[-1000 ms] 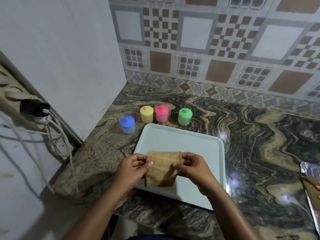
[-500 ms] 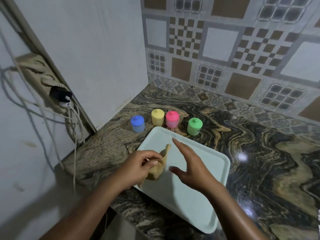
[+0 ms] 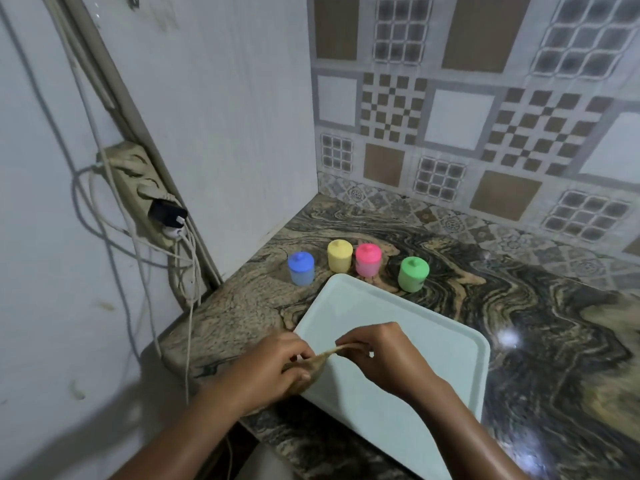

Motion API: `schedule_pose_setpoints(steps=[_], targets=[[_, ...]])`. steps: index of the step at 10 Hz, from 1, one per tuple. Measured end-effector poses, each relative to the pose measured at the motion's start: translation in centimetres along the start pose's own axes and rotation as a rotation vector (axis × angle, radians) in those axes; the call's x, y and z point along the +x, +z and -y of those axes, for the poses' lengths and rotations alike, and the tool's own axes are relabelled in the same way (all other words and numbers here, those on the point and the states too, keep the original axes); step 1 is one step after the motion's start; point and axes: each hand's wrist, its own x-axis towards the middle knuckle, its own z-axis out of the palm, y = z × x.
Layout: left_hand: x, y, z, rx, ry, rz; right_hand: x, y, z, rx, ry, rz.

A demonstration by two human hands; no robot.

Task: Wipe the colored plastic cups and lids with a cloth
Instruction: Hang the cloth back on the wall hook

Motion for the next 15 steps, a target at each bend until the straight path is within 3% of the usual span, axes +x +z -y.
schedule_pose_setpoints(steps=[1, 3, 6, 7, 9, 10, 11, 12, 13, 15], targets=[[-0.1, 1.2, 1.4, 0.068, -0.005, -0.148, -0.3, 0.9, -0.3, -0.114, -0.013, -0.088], [0.1, 0.7, 1.0, 0.024, -0.035, -0.497, -1.0, 1.2, -0.8, -0.118, -0.029, -0.317], [-0.4, -1.3, 0.8, 0.01, -0.017, -0.522, 0.1, -0.5, 0.1, -0.087, -0.101, -0.354], [1.2, -2.0, 2.5, 0.035, 0.029, -0.692, 3.7, -2.0, 1.6, -0.067, -0.255, -0.473], [1.7, -16.6, -0.9, 0.281, 0.277, -0.774, 13.1, -5.8, 7.8, -0.029, -0.55, -0.743], [2.7, -23.2, -1.3, 0.469, 0.267, -0.775, 18.3, -8.7, 11.7, -0.041, -0.74, -0.783], [3.4, -29.6, -2.9, 0.65, 0.236, -0.876, 23.1, -12.0, 16.3, -0.168, -0.84, -0.705], [4.0, -34.2, -4.3, 0.677, 0.082, -0.803, 27.8, -14.1, 20.2, -0.126, -0.734, -0.609], [5.9, -38.2, -3.5, 1.016, -0.024, -0.785, 31.3, -15.2, 23.3, -0.139, -0.677, -0.52], [7.8, -41.0, -3.8, 1.258, -0.302, -0.773, 35.8, -15.9, 27.4, -0.303, -0.67, -0.481]])
